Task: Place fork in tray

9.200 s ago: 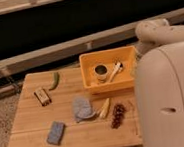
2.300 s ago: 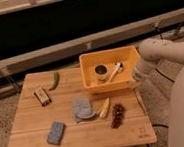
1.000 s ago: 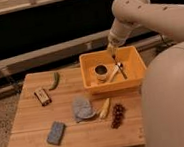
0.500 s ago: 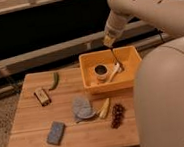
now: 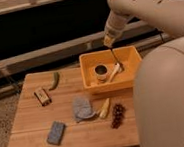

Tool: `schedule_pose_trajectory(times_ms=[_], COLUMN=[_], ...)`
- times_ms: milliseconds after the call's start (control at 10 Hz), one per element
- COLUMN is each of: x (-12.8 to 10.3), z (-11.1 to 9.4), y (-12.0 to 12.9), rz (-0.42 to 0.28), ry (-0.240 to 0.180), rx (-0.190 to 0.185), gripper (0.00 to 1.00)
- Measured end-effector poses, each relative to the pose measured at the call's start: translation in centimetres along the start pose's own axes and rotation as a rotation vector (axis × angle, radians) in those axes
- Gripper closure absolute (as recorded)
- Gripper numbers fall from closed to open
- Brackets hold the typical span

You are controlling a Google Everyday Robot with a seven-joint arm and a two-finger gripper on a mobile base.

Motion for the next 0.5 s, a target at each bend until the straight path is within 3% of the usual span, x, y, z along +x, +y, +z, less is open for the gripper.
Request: schedule_pose_trajectory(times_ms=[300,500], x=[-0.02,0.02], z=[0.0,-0.01], y=[0.03,0.02], rz=[0.0,0.001], ry=[-0.001,-0.001], rx=[-0.001,-0.001], gripper=[0.94,0.73])
